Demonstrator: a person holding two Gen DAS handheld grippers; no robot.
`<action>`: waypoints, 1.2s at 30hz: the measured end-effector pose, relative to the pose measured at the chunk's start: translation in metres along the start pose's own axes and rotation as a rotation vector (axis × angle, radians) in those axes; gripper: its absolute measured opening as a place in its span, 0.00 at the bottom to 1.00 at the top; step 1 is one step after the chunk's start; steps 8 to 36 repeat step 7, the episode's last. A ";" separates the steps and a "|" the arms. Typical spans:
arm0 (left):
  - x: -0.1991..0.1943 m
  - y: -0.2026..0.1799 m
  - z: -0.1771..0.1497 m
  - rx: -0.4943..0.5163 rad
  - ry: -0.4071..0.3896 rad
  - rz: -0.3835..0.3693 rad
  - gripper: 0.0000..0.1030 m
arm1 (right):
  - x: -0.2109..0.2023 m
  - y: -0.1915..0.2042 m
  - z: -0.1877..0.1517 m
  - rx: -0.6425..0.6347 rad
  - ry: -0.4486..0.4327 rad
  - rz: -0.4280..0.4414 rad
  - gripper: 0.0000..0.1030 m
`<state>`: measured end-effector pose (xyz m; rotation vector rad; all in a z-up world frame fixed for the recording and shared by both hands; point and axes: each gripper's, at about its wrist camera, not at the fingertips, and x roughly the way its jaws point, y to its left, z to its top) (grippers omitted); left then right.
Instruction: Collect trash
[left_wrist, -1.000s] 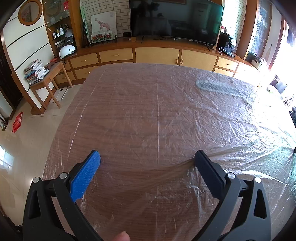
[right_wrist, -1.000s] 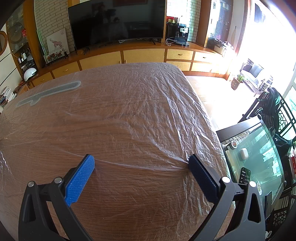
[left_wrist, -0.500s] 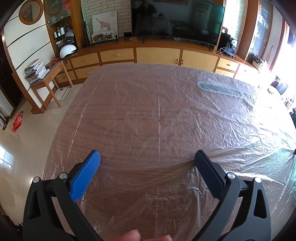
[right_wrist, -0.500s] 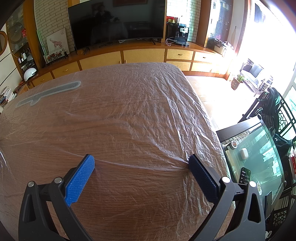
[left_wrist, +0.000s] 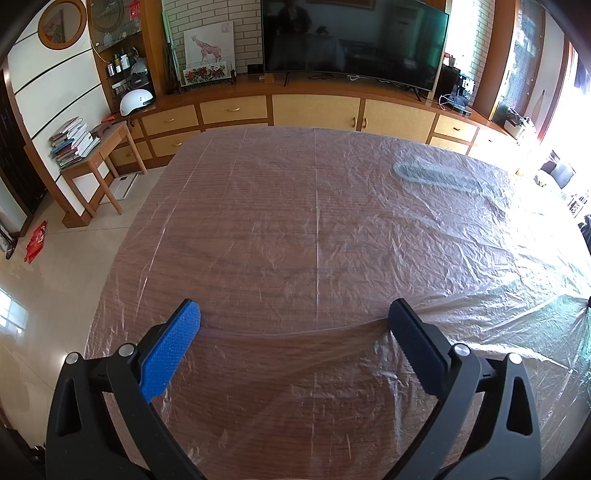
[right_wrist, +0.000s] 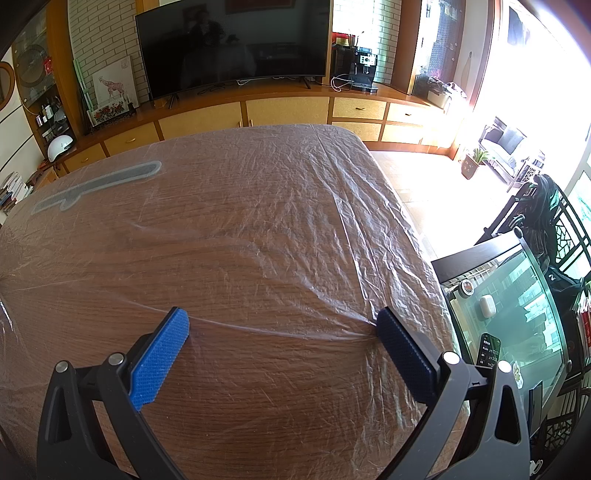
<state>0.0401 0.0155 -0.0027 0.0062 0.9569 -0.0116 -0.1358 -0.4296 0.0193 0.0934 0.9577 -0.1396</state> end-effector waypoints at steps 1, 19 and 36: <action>0.000 0.001 0.000 -0.001 0.000 -0.001 0.99 | 0.000 0.000 0.000 0.000 0.000 0.000 0.97; 0.000 0.000 0.000 0.000 0.000 0.000 0.99 | 0.000 0.000 0.000 0.000 0.000 0.000 0.97; 0.000 0.000 0.000 0.000 0.000 0.000 0.99 | 0.000 0.000 0.000 0.000 0.000 0.000 0.97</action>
